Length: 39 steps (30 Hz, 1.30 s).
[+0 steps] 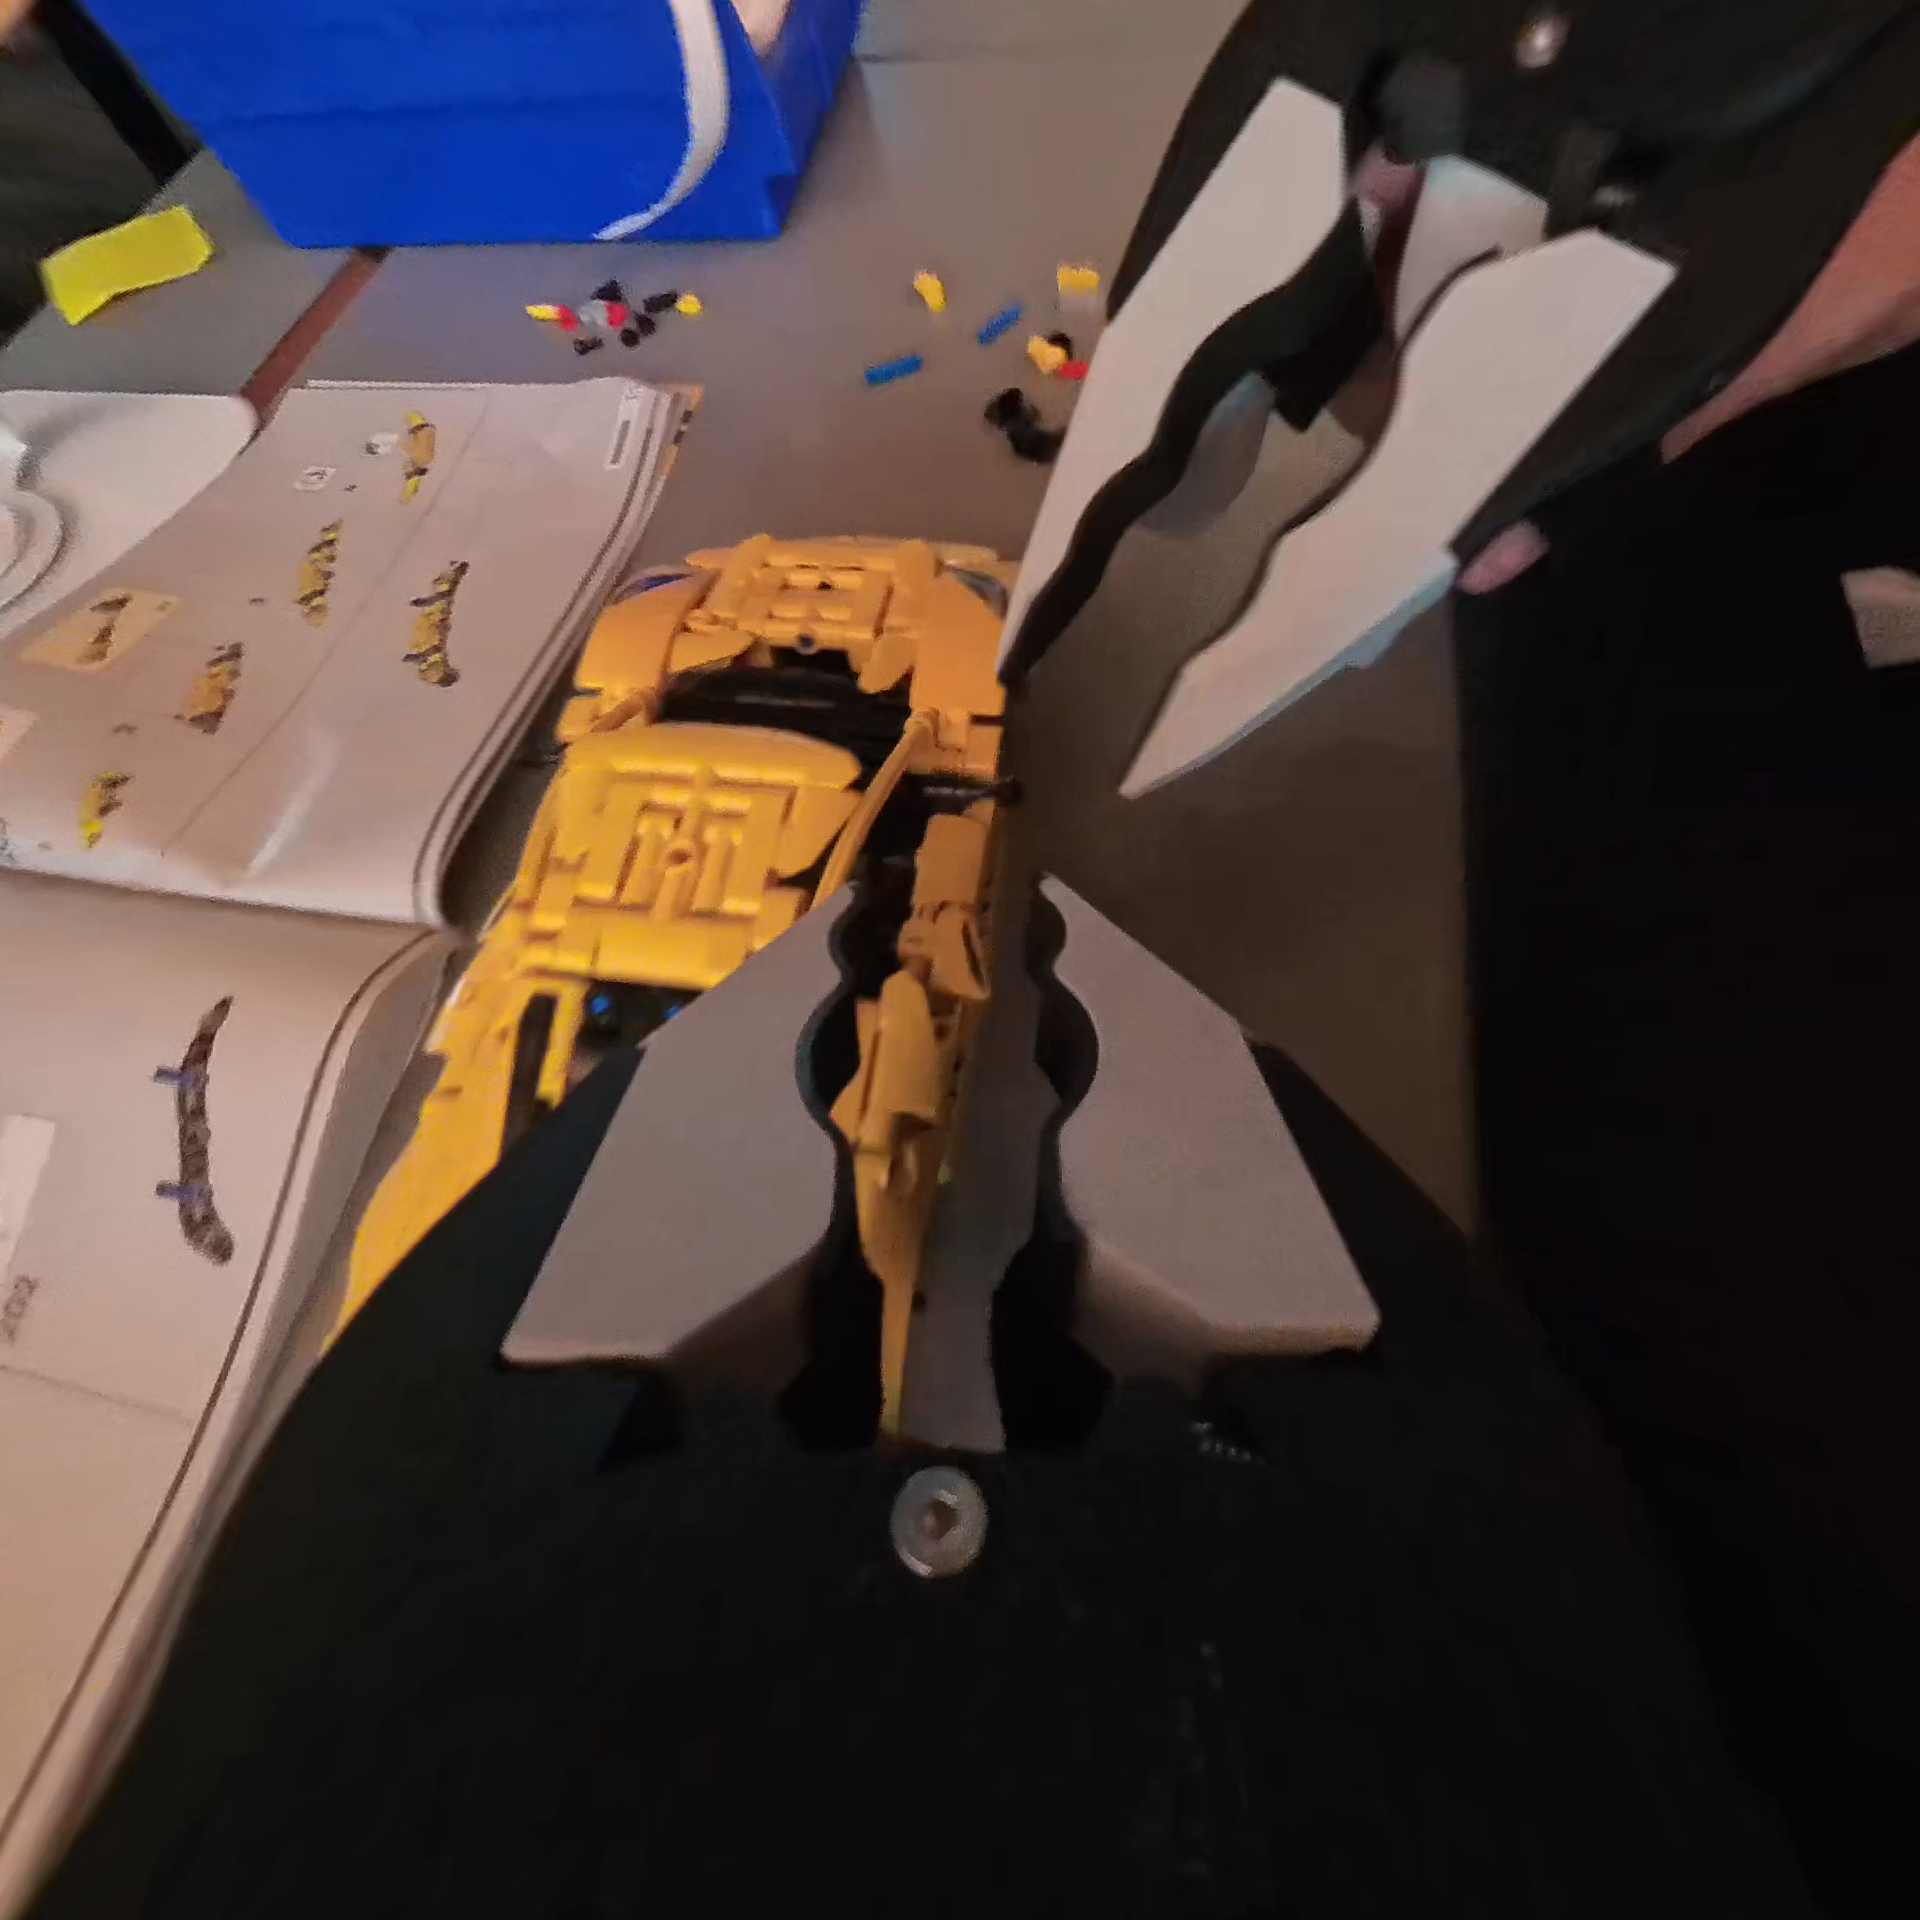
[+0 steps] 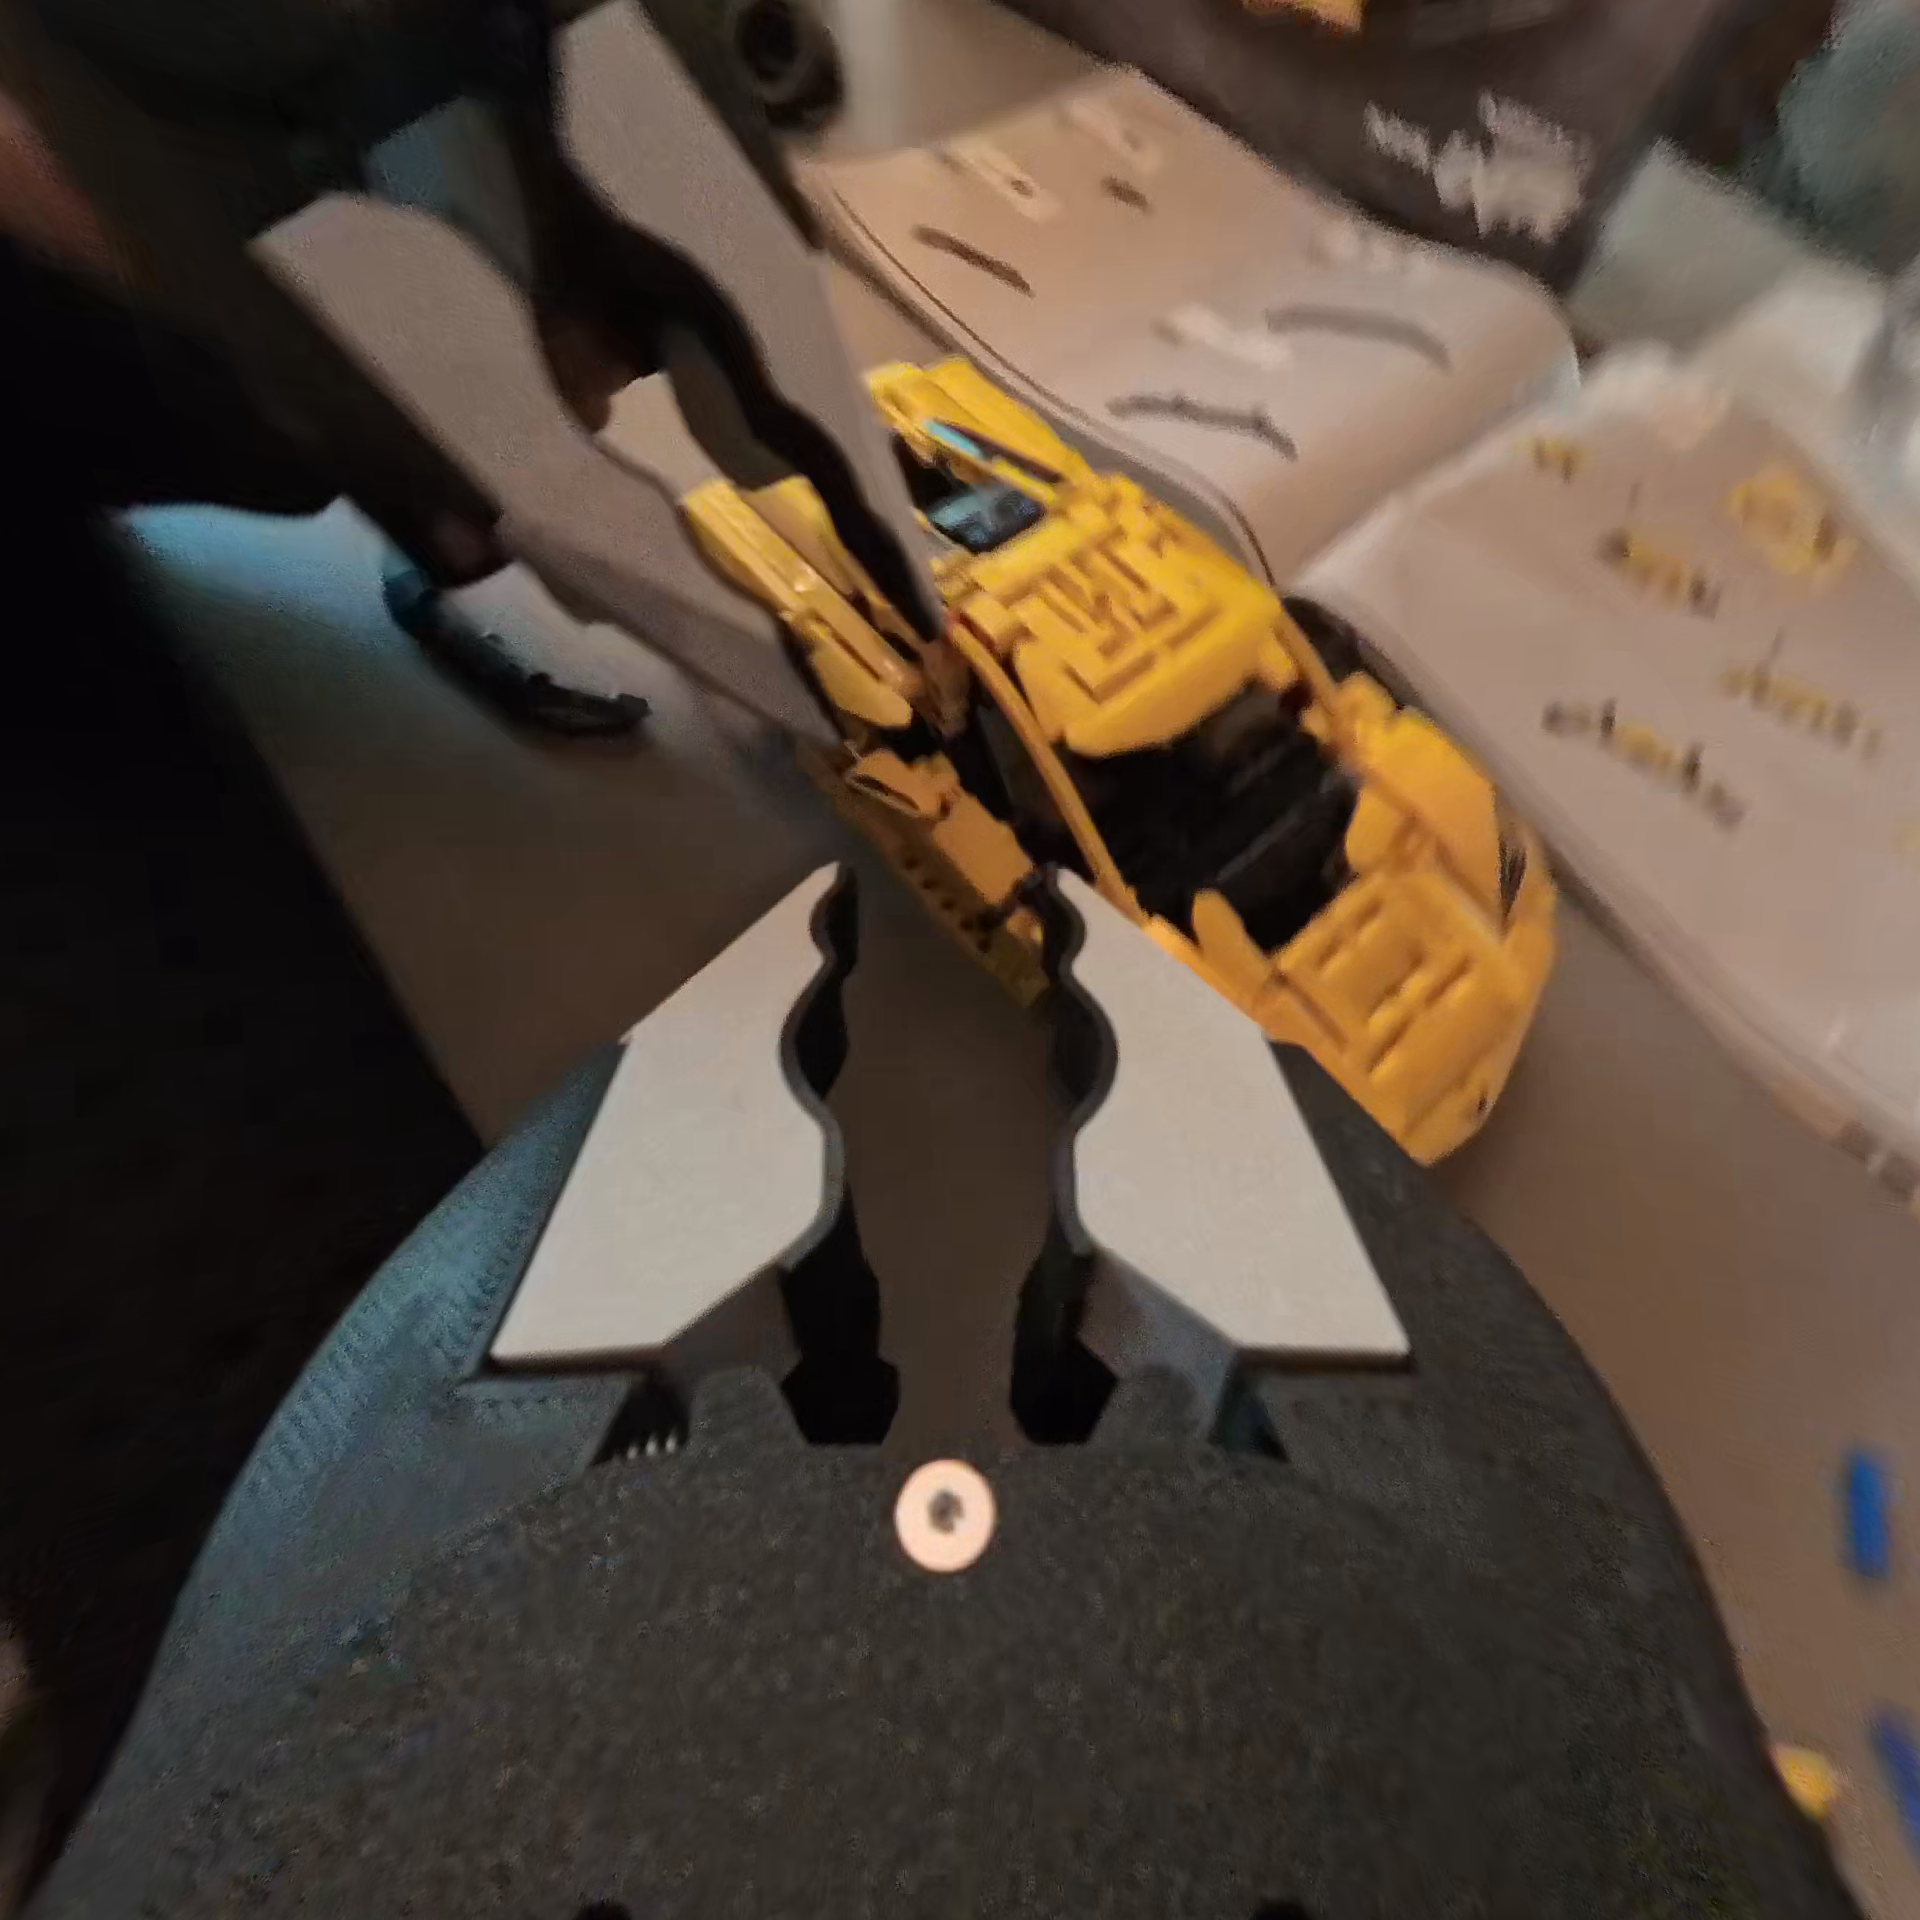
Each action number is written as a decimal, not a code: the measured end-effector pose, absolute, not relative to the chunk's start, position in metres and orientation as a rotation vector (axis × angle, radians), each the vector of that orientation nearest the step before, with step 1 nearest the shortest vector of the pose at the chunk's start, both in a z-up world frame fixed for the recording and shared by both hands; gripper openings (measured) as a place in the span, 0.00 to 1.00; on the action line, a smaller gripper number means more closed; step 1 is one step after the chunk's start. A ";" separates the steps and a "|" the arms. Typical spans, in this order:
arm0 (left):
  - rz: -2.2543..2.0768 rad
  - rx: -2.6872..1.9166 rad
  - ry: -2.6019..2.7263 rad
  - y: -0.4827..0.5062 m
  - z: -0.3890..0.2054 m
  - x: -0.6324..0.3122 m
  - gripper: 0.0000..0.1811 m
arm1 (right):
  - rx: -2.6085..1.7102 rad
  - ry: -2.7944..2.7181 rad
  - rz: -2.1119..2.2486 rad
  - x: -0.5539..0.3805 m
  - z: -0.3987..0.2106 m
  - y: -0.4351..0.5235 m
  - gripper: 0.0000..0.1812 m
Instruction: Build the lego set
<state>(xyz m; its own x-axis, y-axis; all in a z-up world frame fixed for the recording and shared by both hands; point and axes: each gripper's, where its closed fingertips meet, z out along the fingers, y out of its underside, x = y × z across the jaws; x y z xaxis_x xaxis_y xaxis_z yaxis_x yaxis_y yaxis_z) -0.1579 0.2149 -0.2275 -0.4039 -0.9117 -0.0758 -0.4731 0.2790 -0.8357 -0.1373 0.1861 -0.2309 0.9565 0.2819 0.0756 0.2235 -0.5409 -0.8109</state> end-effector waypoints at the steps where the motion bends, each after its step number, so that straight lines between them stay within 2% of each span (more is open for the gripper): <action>1: -0.999 -1.263 1.979 0.223 -0.229 -0.162 0.15 | -2.124 -0.451 0.077 -0.143 -0.228 0.190 0.21; 6: -0.926 -1.355 1.927 0.241 -0.242 -0.181 0.17 | -2.170 -0.796 0.087 -0.157 -0.253 0.206 0.26; 11: -0.997 -1.427 1.756 0.251 -0.233 -0.192 0.18 | -2.235 -1.014 -0.030 -0.155 -0.269 0.212 0.25; 14: -1.039 -1.443 1.684 0.254 -0.230 -0.195 0.18 | -2.244 -1.110 -0.164 -0.151 -0.279 0.216 0.22; 16: -1.033 -1.441 1.684 0.254 -0.234 -0.196 0.18 | -2.190 -1.152 -0.298 -0.144 -0.275 0.222 0.12; 18: -1.003 -1.434 1.693 0.254 -0.239 -0.196 0.17 | -2.170 -1.219 -0.322 -0.144 -0.276 0.222 0.11; 25: -1.002 -1.421 1.655 0.257 -0.234 -0.197 0.17 | -2.292 -1.246 -0.150 -0.145 -0.275 0.219 0.09; 39: -0.985 -1.440 1.664 0.259 -0.241 -0.197 0.17 | -2.256 -1.187 0.011 -0.139 -0.268 0.210 0.09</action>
<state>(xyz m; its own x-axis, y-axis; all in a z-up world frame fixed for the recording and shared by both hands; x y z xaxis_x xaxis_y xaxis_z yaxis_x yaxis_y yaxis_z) -0.1974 0.2592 -0.2410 -0.1227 -0.9918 -0.0345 -0.4469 0.0863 -0.8904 -0.1392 0.2095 -0.2683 0.6031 0.7564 0.2534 0.7518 -0.4326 -0.4977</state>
